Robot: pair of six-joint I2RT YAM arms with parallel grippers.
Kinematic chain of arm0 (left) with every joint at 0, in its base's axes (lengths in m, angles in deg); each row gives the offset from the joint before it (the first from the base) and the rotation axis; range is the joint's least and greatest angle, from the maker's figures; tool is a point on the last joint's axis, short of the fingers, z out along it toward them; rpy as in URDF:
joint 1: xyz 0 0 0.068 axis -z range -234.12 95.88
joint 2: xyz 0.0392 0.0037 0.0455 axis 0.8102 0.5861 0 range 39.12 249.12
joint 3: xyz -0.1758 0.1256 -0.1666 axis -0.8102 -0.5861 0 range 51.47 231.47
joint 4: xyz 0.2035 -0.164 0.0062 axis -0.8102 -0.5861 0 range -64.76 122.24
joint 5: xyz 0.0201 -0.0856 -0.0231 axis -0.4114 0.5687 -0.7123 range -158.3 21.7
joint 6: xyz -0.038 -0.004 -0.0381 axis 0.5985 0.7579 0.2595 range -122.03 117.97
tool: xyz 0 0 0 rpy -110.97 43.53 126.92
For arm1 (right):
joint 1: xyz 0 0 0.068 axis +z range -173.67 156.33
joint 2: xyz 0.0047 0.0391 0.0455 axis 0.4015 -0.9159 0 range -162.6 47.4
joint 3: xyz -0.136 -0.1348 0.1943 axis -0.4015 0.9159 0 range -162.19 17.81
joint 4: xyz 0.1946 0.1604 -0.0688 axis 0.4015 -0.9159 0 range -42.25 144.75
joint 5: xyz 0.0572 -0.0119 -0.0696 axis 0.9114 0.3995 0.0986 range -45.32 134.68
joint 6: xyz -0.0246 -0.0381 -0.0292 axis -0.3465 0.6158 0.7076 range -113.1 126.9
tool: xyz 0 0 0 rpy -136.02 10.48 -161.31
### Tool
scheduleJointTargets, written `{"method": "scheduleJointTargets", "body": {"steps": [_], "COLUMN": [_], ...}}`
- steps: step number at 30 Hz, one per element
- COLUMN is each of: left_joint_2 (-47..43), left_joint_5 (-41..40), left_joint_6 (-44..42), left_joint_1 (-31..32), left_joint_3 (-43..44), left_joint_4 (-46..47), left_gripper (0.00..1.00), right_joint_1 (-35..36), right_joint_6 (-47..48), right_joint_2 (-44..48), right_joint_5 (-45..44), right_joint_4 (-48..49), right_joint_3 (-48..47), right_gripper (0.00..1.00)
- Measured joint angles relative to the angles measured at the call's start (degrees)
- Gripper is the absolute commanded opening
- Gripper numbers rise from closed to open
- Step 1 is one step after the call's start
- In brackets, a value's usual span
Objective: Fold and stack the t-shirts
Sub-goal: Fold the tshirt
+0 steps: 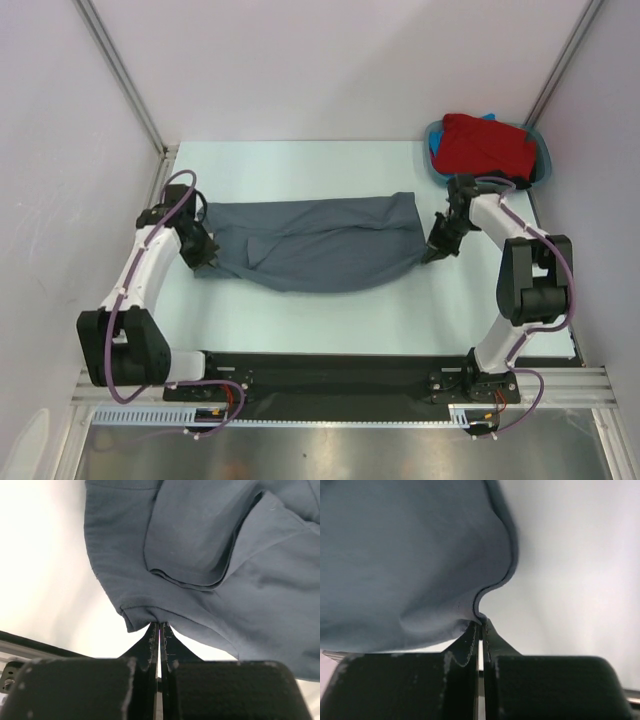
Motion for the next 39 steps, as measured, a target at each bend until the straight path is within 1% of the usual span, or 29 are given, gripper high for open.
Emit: {"method": "scheduleJointTargets", "body": {"steps": [3,6,12,15,21,22,23,24,25,26,27,28,29,32,37,39], "left_joint_2": [2.6,6.27,14.93,19.52,28.89,30.25,31.39,32.72,34.12,35.21,36.46,37.81,39.12,42.23,43.54,43.23], "left_joint_5": [0.57,1.42,2.75,2.86,2.95,2.97,2.97,2.99,3.04,3.17,3.28,3.56,3.58,3.5,1.97,1.62], "left_joint_6": [-0.39,-0.44,-1.25,-1.57,-3.06,-3.34,-3.48,-3.82,-3.96,-4.13,-4.31,-4.37,-4.46,-4.76,-5.29,-5.49], "left_joint_1": [0.0,-0.02,-0.04,-0.11,-0.63,-0.76,-0.9,-1.05,-1.2,-1.36,-1.49,-1.64,-1.77,-1.95,-2.01,-2.01], "left_joint_3": [2.73,4.42,8.57,13.03,25.62,27.12,28.26,29.57,30.62,31.3,31.95,32.65,33.22,33.86,34.18,34.71], "left_joint_4": [-0.98,-1.57,-1.92,-1.97,-2.16,-2.14,-2.29,-2.38,-2.36,-2.4,-2.49,-2.71,-2.8,-2.89,-3.21,-3.15], "left_gripper": [0.02,0.04,0.03,0.03,0.03,0.04,0.06,0.11,0.22,0.25,0.26,0.32,0.44,0.48,0.49,0.5], "right_joint_1": [0.0,0.0,0.0,-0.07,-0.72,-0.83,-0.96,-1.03,-1.11,-1.16,-1.2,-1.27,-1.29,-1.53,-1.66,-1.6], "right_joint_6": [0.85,1.4,2.45,2.91,3.34,3.34,3.34,3.32,3.28,3.23,3.13,3.15,3.28,3.1,3.04,3.28], "right_joint_2": [-2.12,-4.9,-12.83,-16.55,-23.12,-24.11,-25.14,-26.14,-27.17,-28.2,-29.35,-30.23,-31.32,-33.66,-34.51,-34.45], "right_joint_5": [1.2,2.05,3.04,3.21,3.48,3.45,3.48,3.48,3.43,3.43,3.39,3.34,3.28,2.95,2.4,1.92], "right_joint_4": [-0.35,-0.83,-2.69,-3.32,-4.59,-4.72,-4.83,-4.9,-5.09,-5.44,-5.66,-5.86,-6.21,-7.21,-8.76,-9.33], "right_joint_3": [-5.84,-9.51,-17.66,-22.27,-32.04,-33.53,-34.82,-36.13,-37.42,-38.73,-40.09,-41.22,-42.71,-46.6,-51.47,-53.51], "right_gripper": [0.0,0.0,0.0,0.0,0.0,0.0,0.03,0.08,0.15,0.28,0.31,0.32,0.34,0.36,0.37,0.39]}}
